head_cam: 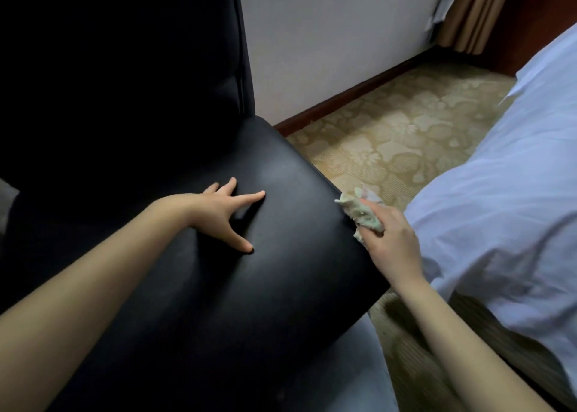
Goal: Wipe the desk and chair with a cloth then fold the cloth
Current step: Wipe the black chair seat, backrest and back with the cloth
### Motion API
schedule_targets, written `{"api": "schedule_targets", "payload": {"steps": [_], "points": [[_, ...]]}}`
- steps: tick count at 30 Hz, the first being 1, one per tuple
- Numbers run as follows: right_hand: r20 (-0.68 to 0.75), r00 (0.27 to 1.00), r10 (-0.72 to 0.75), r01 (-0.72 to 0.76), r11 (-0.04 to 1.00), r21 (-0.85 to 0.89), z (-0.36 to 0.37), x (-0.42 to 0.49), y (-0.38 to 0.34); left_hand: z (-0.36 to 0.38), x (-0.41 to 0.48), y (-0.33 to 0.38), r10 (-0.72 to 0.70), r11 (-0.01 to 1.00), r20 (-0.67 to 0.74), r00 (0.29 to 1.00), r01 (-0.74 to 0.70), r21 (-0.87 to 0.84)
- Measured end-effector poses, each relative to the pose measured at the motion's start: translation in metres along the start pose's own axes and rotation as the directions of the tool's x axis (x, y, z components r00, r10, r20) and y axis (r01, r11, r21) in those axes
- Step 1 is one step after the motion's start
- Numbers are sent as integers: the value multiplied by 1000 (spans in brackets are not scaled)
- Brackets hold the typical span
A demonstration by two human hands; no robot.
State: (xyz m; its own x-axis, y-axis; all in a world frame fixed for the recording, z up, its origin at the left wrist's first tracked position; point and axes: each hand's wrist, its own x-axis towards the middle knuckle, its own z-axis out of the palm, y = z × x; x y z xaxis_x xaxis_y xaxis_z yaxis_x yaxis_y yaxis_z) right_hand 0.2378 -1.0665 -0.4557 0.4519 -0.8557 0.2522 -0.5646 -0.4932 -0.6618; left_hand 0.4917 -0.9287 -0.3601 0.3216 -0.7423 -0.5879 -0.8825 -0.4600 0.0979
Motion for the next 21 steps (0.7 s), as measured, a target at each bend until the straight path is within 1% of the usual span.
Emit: {"api": "schedule_targets", "payload": {"steps": [4,7,11,14,18,21], "points": [[4,1000,19,-18,1000,-25,2,22,5,7,-5,7,64,995,69,996,-69,68],[15,1000,-13,14,999,-42,5,43,8,11,-3,16,105,989,62,992,-111,97],[-1,999,-34,33,995,-99,13,79,11,2,5,27,73,992,27,997,-76,103],[-6,999,42,-42,994,-98,19,104,7,-5,11,34,21,993,4,1000,-21,113],[-25,975,219,-218,975,48,34,114,16,-9,20,37,-26,995,-43,999,30,95],[-64,964,257,-249,961,119,44,86,18,-12,27,37,-57,995,-76,995,63,79]]}}
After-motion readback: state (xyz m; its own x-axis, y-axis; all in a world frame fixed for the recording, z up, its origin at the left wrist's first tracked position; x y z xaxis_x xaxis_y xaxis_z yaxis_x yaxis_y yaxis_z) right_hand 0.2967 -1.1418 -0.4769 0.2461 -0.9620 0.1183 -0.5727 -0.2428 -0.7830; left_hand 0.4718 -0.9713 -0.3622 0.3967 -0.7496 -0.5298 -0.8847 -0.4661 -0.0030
